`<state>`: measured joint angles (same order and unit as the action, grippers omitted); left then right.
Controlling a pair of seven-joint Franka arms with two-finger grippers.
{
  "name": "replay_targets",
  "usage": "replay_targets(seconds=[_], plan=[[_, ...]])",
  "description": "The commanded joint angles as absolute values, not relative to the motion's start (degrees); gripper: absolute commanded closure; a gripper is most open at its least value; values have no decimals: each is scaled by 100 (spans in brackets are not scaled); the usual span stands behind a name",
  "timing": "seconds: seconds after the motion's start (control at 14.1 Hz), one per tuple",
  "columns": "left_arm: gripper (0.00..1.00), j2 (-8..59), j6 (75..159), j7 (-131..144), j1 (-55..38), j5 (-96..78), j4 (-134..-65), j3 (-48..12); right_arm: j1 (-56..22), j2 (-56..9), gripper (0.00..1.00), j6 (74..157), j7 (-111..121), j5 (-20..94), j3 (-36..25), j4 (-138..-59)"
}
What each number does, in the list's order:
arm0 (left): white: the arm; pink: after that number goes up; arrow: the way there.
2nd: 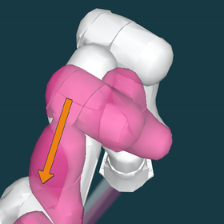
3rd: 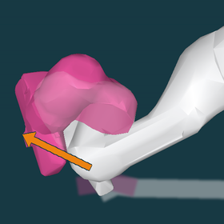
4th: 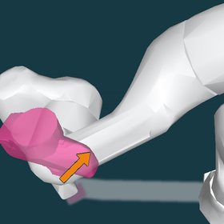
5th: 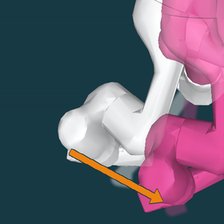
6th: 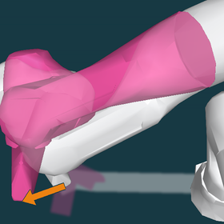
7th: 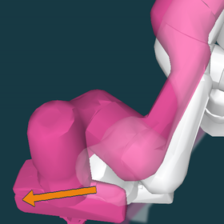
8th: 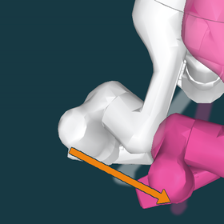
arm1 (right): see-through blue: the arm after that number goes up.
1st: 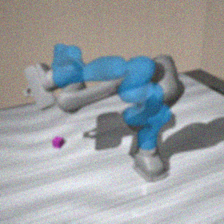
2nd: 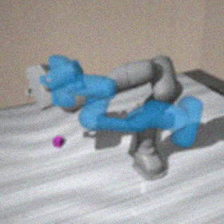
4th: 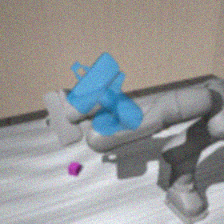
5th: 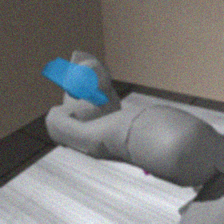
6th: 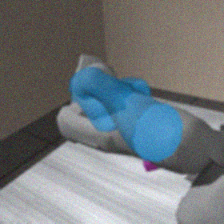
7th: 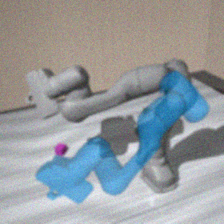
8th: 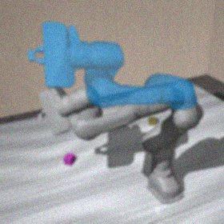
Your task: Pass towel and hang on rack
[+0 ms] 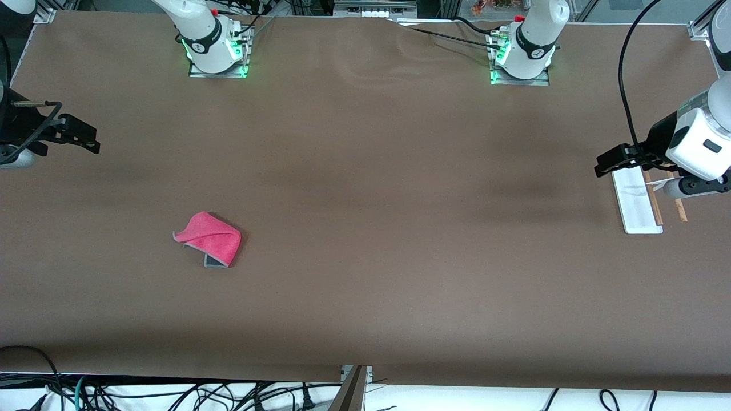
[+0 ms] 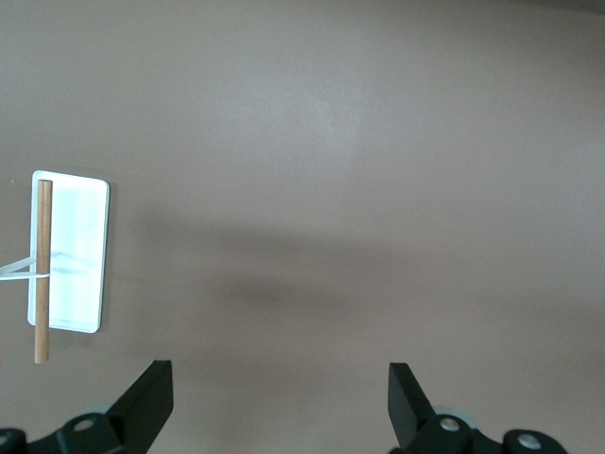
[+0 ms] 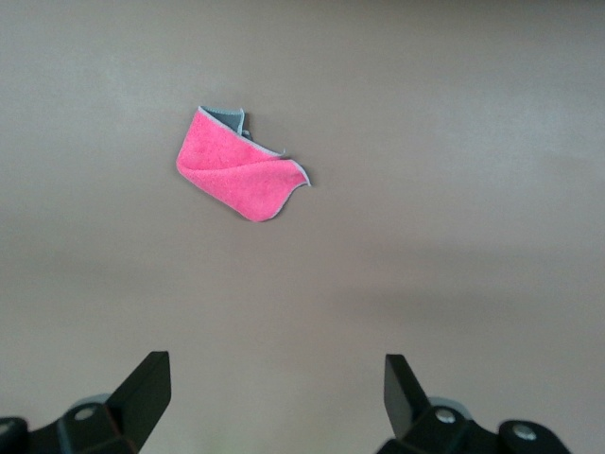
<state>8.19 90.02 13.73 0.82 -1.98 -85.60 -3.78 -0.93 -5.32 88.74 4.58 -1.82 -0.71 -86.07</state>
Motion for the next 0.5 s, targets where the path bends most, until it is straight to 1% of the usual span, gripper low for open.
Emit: replay_targets(seconds=[0.0,0.43], plan=[[0,800,8895,1345,97,-105,-8525,-361,-88,-571,0,8851,396,-237,-53,-8490],[0,817,8938,1406,97,-105,-8517,-352,-79,-571,0,8851,396,-237,-62,-8490]])
